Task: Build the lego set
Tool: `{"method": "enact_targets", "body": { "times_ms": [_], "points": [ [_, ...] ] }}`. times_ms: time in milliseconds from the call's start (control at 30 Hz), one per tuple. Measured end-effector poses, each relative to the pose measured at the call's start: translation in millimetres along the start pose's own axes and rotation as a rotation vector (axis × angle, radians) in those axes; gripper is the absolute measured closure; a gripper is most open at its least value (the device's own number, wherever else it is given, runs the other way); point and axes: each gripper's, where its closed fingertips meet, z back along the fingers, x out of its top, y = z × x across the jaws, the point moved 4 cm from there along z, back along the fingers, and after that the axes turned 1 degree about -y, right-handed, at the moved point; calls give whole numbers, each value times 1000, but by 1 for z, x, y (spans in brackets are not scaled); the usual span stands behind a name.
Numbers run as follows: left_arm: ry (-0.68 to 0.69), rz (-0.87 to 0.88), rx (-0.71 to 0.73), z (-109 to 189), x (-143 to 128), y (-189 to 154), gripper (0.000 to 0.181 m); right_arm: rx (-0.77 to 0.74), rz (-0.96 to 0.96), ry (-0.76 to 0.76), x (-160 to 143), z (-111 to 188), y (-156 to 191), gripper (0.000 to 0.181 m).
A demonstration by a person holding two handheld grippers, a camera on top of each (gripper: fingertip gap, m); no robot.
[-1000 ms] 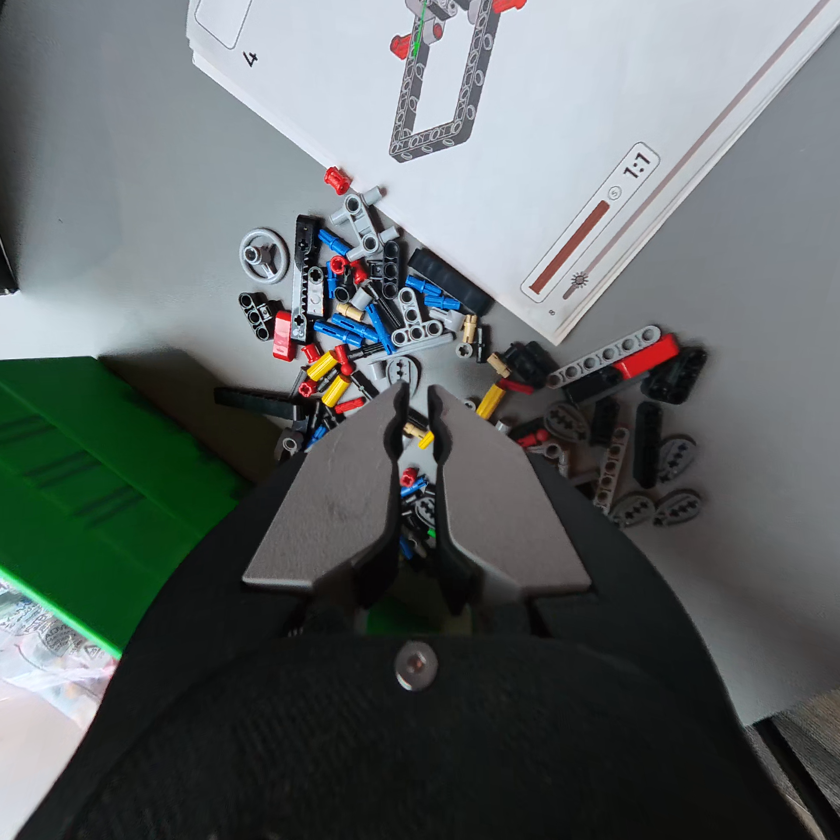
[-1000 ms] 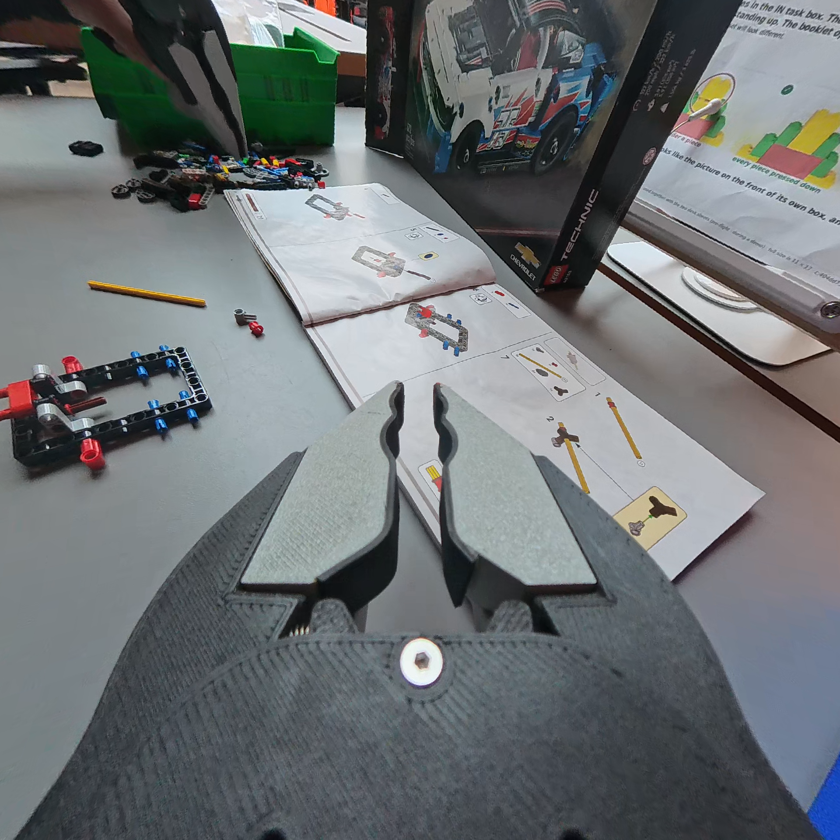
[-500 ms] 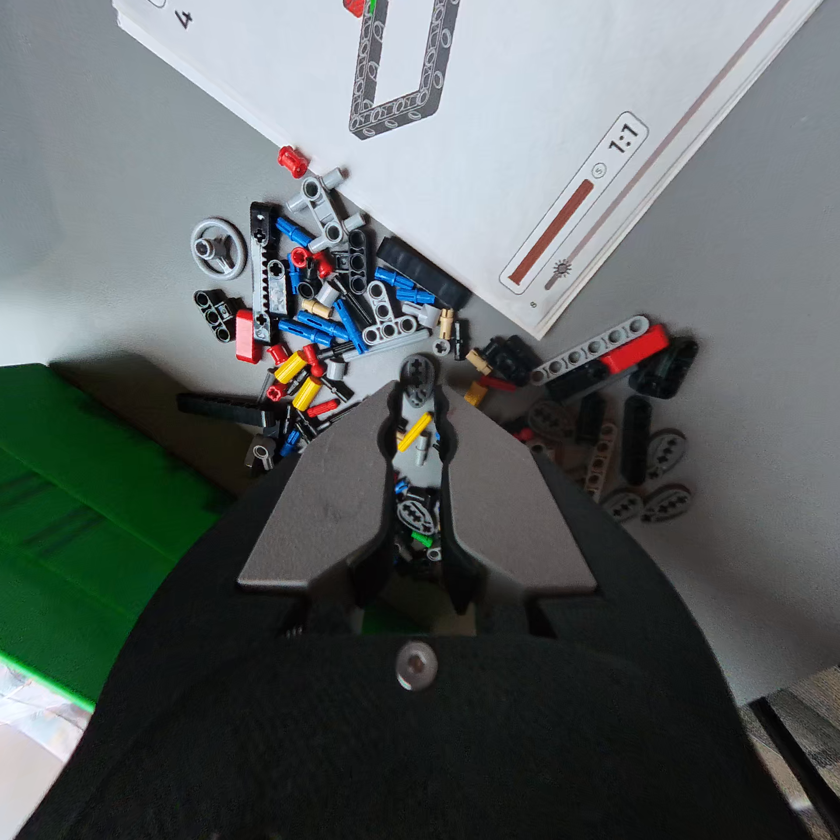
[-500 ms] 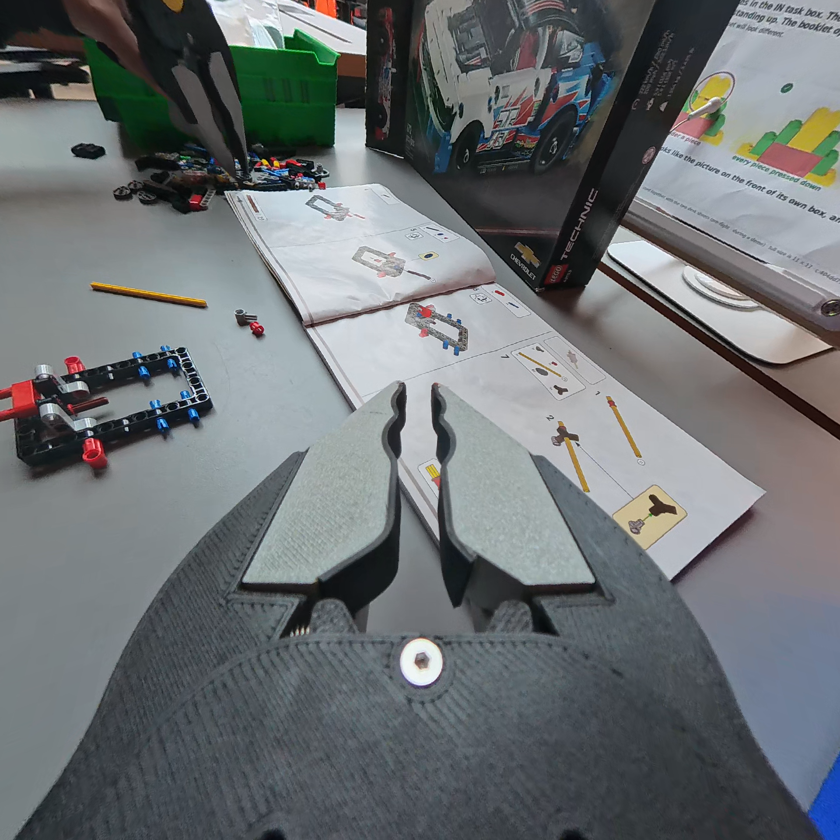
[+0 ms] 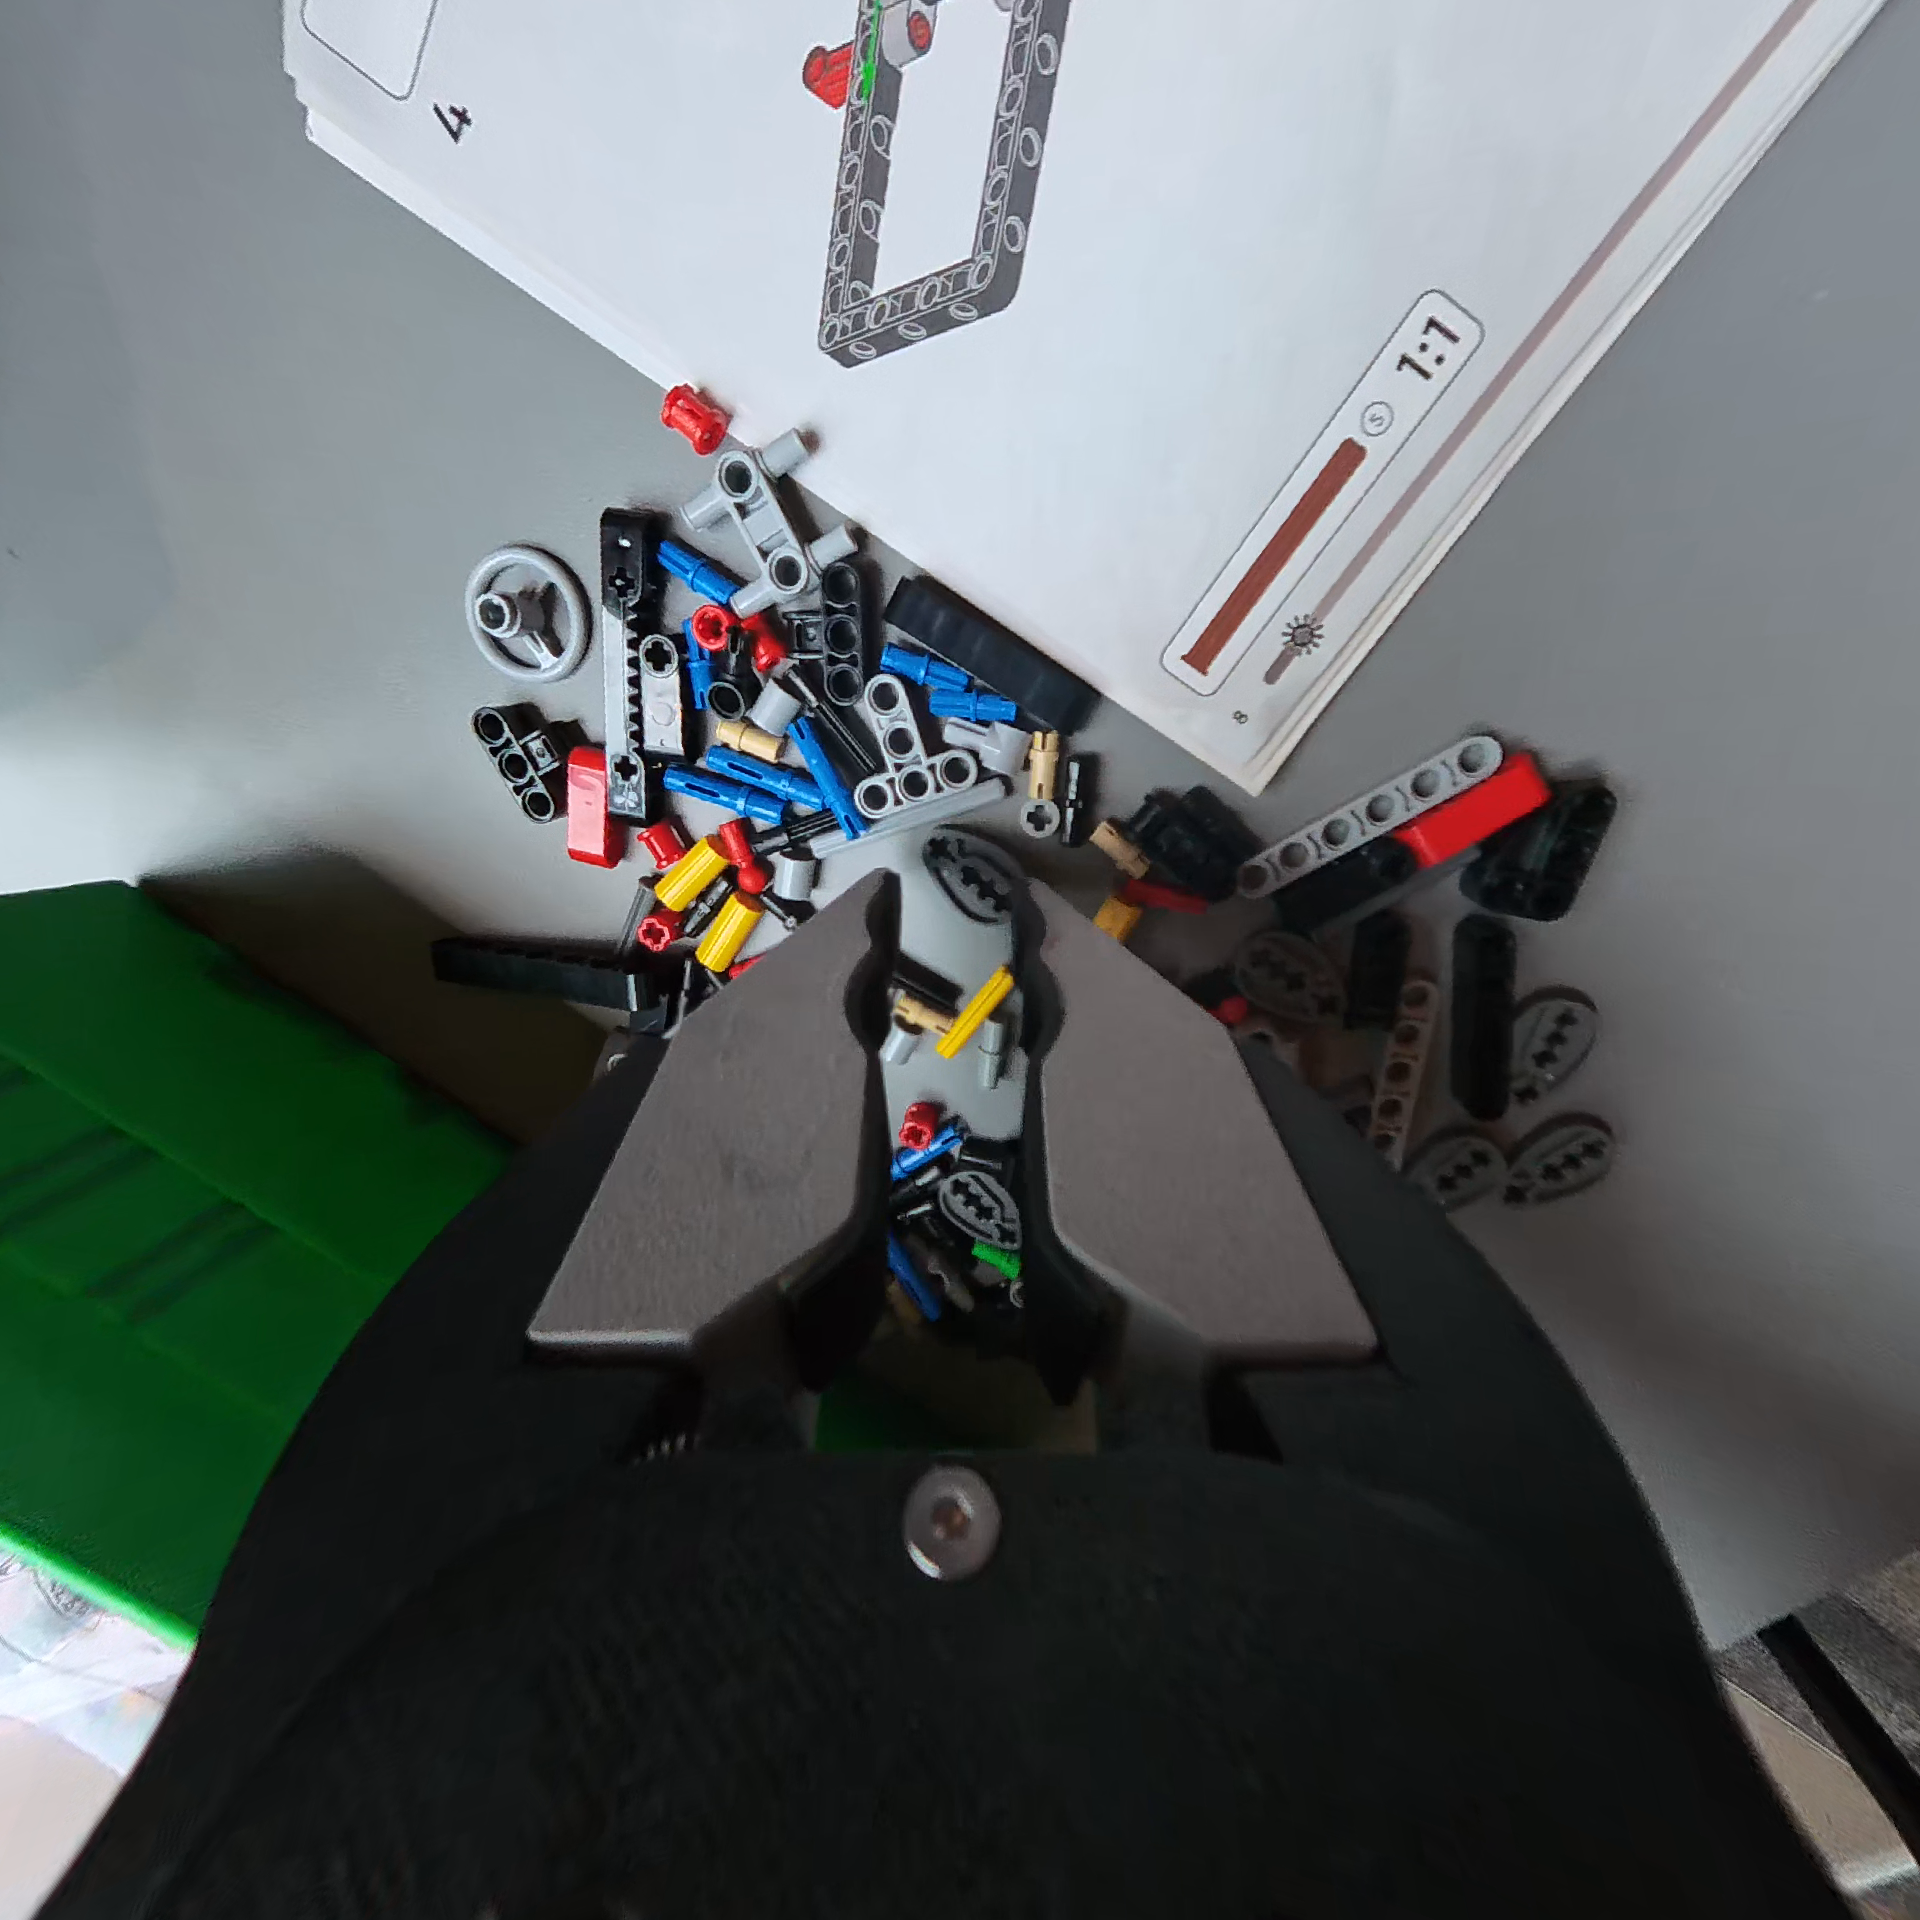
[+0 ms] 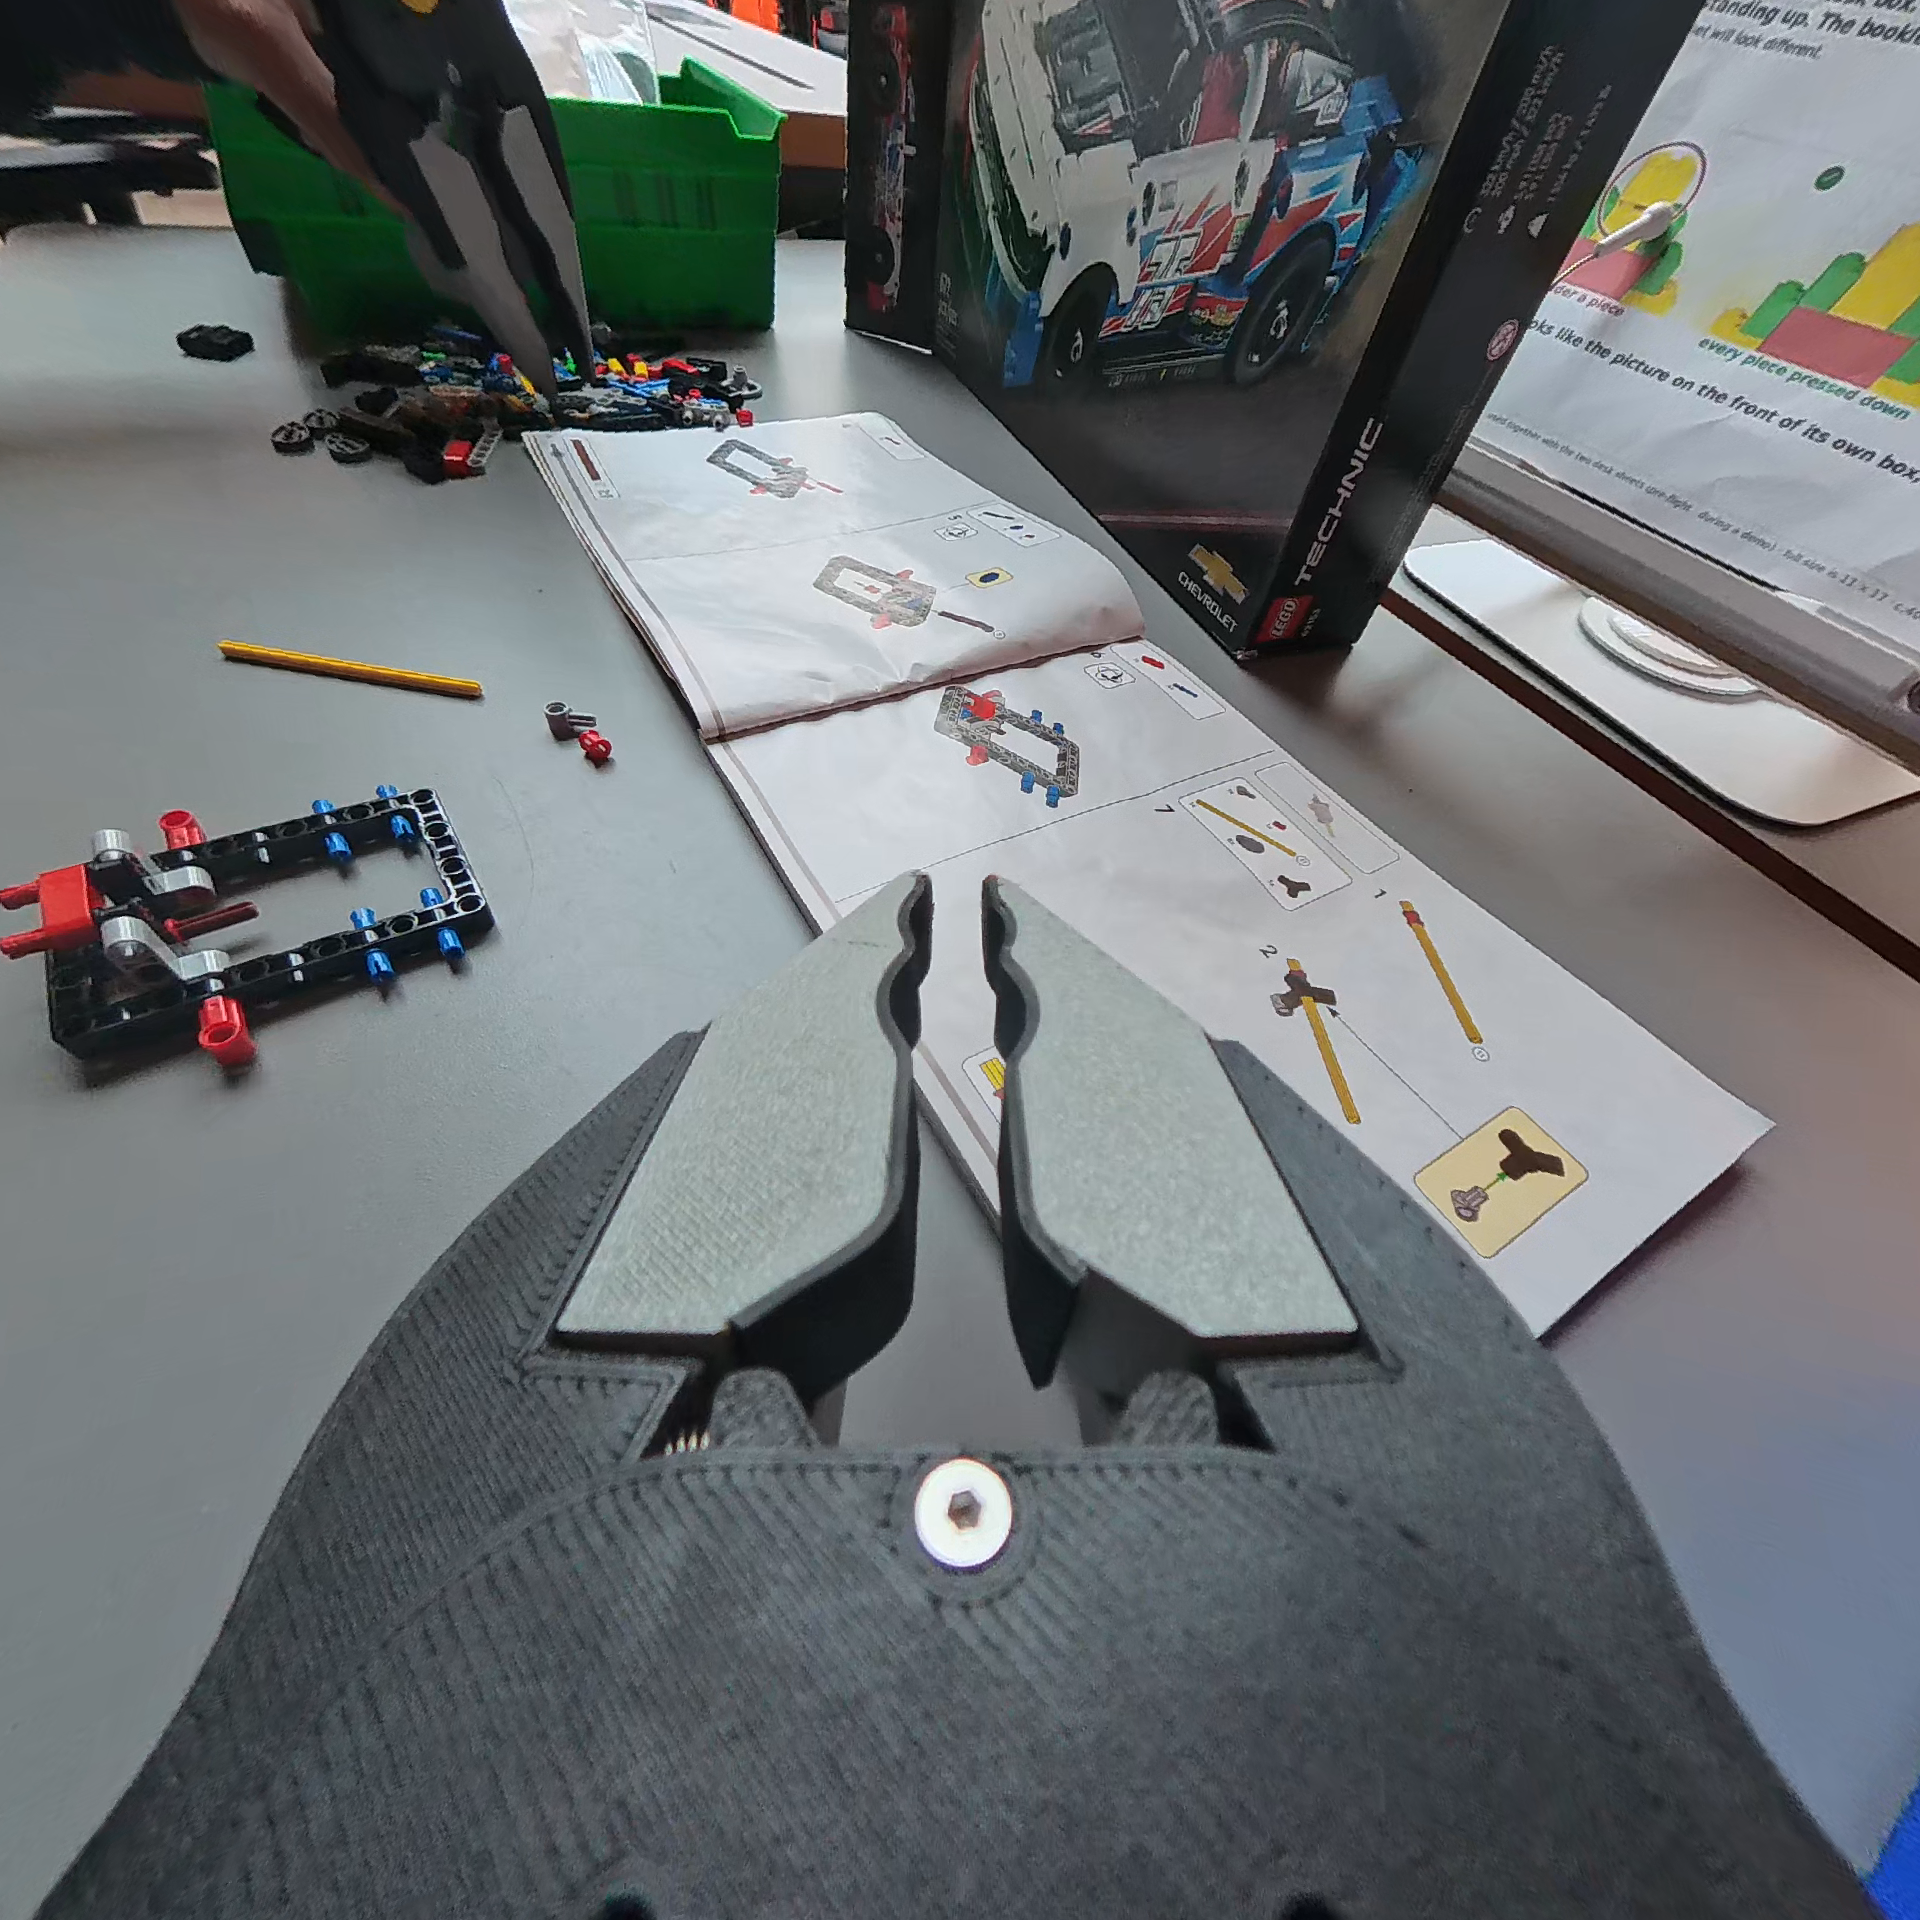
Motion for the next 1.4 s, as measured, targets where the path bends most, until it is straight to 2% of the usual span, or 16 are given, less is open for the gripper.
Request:
{"method": "enact_targets", "body": {
  "times_ms": [167, 367, 667, 767, 900, 1000, 1100, 1167, 1267, 1400],
  "points": [
    [18, 51, -22, -4, -1, -2, 156, 2, 6, 0, 0, 0, 1, 176],
    [27, 55, -16, -4, 2, -4, 163, 4, 8, -1, 1, 0, 1, 177],
    [37, 77, 0, -3, -3, 0, 164, 2, 9, -6, 2, 1, 2, 178],
    [30, 79, 15, 2, -4, 1, 164, 3, 8, -8, 2, 2, 2, 178],
    [-24, 83, 25, 23, 5, -6, 164, 5, 7, -6, 2, 1, 2, 178],
    [-90, 5, -4, 41, 34, -38, 165, 3, 6, -4, 1, 1, 1, 178],
    [-174, -120, -64, 48, 75, -92, 165, 2, 8, -4, 2, 1, 1, 178],
    [-194, -187, -142, 39, 99, -130, 164, -2, 12, -3, 2, 1, 1, 178],
    [-212, -276, -208, 21, 123, -166, 165, -8, 14, -4, 2, 2, 1, 179],
    [-177, -342, -219, 1, 141, -181, 165, -14, 13, -11, 3, 5, 1, 179]
  ]
}}
